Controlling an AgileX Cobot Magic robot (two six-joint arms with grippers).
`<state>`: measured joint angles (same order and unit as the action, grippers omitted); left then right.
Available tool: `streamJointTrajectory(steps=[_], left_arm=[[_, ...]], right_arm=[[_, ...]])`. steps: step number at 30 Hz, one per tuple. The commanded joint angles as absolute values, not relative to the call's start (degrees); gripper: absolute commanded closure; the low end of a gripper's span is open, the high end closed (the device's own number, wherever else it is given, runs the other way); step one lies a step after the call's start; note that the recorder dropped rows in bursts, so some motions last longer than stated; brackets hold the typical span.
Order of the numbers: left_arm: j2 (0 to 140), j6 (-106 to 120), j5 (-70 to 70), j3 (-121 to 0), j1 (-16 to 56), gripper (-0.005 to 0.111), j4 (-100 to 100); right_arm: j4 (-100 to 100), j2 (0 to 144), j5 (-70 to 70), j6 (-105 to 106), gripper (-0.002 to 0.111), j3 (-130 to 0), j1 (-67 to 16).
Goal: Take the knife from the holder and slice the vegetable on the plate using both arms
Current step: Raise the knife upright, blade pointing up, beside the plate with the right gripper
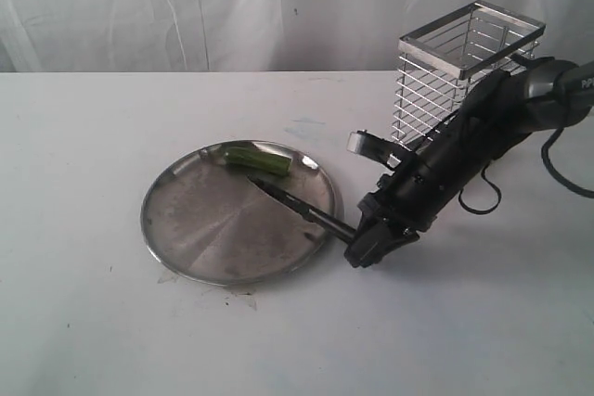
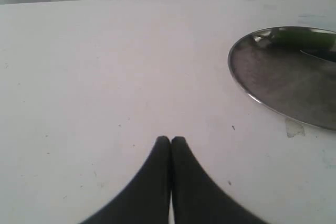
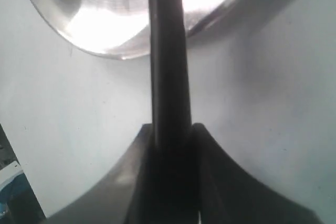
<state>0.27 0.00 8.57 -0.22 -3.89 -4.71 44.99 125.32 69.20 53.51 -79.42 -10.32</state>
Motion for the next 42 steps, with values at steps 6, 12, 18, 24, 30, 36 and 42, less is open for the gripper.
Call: streamJointTrajectory(steps=[6,12,18,24,30,36,42], left_arm=[[0.0,0.0,8.6,0.0,-3.9,0.107,-5.1],[0.0,0.0,8.6,0.0,-3.9,0.107,-5.1],[0.0,0.0,8.6,0.0,-3.9,0.107,-5.1],[0.0,0.0,8.6,0.0,-3.9,0.107,-5.1],[0.0,0.0,8.6,0.0,-3.9,0.107,-5.1],[0.0,0.0,8.6,0.0,-3.9,0.107,-5.1],[0.0,0.0,8.6,0.0,-3.9,0.107,-5.1]], right_arm=[[40.7,115.3,70.0,46.3,0.108,-75.8,-15.6],[37.6,102.3,61.8,42.1,0.108,-62.2,-17.1],[37.6,86.9,44.3,36.9,0.108,-48.8,-17.1],[40.0,79.9,28.6,31.7,0.108,-38.9,-17.1],[48.5,80.1,25.5,31.7,0.108,-36.0,-17.1],[52.5,80.1,25.7,34.6,0.108,-36.1,-17.1],[52.8,80.1,26.6,34.7,0.108,-36.1,-17.1]])
